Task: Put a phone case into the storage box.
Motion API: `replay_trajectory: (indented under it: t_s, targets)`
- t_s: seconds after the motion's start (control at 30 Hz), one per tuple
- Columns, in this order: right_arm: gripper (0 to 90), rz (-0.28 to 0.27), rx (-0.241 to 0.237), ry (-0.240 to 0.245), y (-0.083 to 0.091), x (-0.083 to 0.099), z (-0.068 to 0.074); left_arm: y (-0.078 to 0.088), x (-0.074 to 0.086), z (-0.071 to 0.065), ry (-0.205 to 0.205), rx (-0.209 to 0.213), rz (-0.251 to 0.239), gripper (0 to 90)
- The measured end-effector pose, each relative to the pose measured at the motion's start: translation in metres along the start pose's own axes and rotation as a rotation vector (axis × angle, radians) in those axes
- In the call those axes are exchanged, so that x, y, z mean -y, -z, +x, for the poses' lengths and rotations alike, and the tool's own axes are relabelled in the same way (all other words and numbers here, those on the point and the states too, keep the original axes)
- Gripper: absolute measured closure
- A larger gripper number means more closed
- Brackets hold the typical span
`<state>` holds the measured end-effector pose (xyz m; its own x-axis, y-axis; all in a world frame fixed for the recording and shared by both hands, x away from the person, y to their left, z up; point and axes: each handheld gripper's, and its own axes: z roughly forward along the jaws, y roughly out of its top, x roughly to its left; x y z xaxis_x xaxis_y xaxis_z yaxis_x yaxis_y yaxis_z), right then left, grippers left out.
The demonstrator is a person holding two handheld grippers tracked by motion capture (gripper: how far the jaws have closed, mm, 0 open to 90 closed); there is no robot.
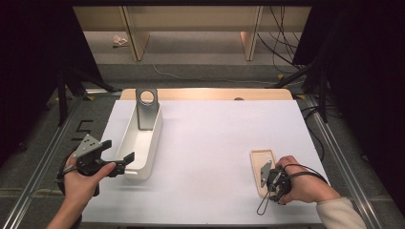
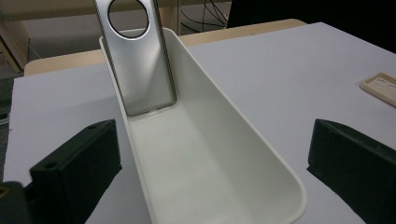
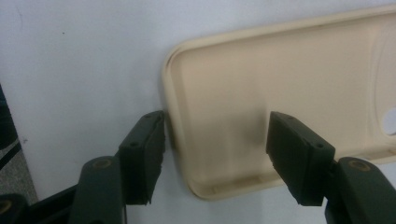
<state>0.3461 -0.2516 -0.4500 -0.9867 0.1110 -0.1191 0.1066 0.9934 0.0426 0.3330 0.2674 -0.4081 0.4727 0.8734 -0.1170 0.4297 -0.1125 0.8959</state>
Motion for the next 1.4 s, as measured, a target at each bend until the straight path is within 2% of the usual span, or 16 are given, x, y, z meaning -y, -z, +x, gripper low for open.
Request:
replay_trajectory:
  t_s: [0.47, 0.87, 1.4]
  targets:
    - [48.4, 0.012, -0.005, 0.017, 0.0003, -0.0022, 0.0008, -0.0007, 0.0006, 0.0001, -0.002, 0.001, 0.001, 2.0]
    - [63.2, 0.023, -0.036, 0.034, 0.0007, -0.0046, 0.0041, -0.0008, 0.0008, 0.0001, -0.003, 0.002, 0.002, 2.1]
    - [83.1, 0.033, -0.056, 0.087, 0.0020, -0.0098, 0.0092, -0.0010, 0.0010, 0.0002, -0.004, 0.004, 0.001, 2.4]
